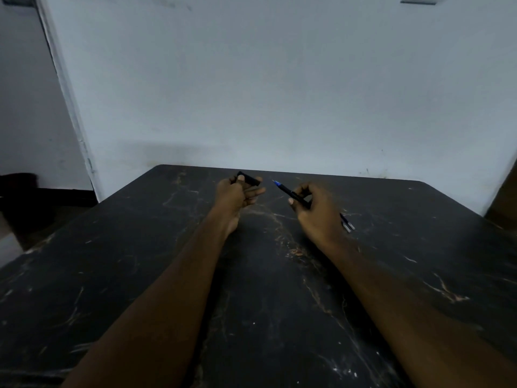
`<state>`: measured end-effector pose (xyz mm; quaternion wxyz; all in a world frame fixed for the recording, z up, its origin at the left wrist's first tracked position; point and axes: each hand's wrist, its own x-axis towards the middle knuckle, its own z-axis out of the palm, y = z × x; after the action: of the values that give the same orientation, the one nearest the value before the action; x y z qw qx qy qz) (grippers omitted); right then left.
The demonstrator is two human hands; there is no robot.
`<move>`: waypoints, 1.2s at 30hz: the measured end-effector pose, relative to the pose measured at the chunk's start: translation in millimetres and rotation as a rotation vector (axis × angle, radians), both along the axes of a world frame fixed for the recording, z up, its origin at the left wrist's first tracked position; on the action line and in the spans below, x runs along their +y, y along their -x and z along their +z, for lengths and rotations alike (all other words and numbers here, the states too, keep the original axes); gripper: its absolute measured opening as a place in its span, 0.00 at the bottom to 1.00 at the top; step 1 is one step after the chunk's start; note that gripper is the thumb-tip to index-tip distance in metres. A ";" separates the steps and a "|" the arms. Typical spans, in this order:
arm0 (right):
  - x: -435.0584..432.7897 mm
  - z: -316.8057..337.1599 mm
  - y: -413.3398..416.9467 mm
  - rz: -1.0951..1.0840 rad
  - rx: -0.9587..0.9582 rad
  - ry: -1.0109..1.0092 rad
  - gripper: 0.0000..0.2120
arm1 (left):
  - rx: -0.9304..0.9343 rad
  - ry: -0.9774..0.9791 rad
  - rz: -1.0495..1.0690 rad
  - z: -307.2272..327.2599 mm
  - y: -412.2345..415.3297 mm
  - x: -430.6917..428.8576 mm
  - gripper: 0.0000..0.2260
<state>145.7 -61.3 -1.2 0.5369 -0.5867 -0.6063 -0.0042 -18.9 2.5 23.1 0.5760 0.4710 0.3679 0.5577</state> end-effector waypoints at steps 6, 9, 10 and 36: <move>3.4 -2.2 -1.0 -0.011 -0.036 0.016 0.05 | -0.054 -0.052 -0.082 2.1 -2.5 -7.2 0.11; 2.9 -1.5 -0.1 -0.018 -0.049 -0.003 0.04 | -0.051 -0.075 -0.119 1.8 -5.1 -9.2 0.10; 2.6 -1.5 -0.1 -0.022 -0.055 -0.005 0.04 | -0.053 -0.080 -0.133 1.9 -5.9 -10.2 0.09; 2.0 -2.1 3.0 0.035 0.000 0.051 0.09 | 0.035 -0.179 -0.135 -16.2 -6.1 -6.0 0.05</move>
<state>142.7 -59.3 -3.3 0.5217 -0.5897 -0.6162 0.0207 -12.8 -3.5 7.0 0.5615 0.5539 0.2942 0.5398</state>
